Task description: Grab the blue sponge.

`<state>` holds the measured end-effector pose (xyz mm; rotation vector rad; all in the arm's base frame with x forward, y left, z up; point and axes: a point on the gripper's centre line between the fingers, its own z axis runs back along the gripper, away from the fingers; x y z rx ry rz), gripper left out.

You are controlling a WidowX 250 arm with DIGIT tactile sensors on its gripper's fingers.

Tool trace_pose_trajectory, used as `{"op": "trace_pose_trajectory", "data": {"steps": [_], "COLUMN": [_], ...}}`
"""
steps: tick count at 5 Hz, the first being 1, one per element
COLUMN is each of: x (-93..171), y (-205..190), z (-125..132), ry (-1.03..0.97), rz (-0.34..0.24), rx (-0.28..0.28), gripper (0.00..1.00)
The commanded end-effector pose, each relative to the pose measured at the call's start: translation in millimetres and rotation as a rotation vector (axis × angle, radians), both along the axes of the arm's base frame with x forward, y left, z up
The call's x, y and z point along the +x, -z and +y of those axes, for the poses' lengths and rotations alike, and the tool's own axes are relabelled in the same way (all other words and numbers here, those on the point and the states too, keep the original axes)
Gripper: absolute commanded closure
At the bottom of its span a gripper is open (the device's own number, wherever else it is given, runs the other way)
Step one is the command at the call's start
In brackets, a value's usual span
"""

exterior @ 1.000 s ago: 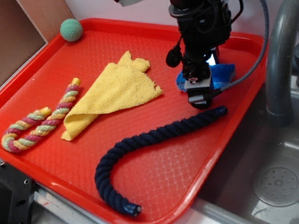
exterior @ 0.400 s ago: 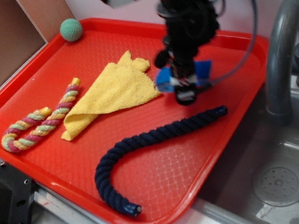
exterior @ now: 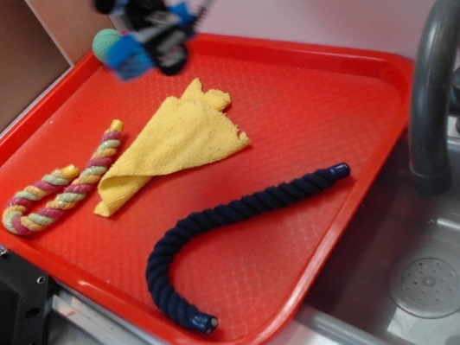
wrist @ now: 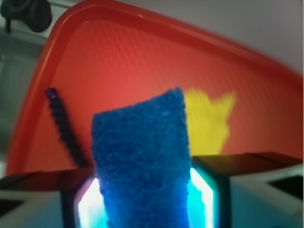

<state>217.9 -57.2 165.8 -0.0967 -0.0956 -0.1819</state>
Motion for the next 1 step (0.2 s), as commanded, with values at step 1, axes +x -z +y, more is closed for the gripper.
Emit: {"op": "trace_pose_trajectory", "data": {"steps": [1], "x": [-22.3], "y": [-14.5], "z": [-15.2], "ry": [-0.187], "rz": [-0.099], "rx": [0.026], "gripper": [1.0]}}
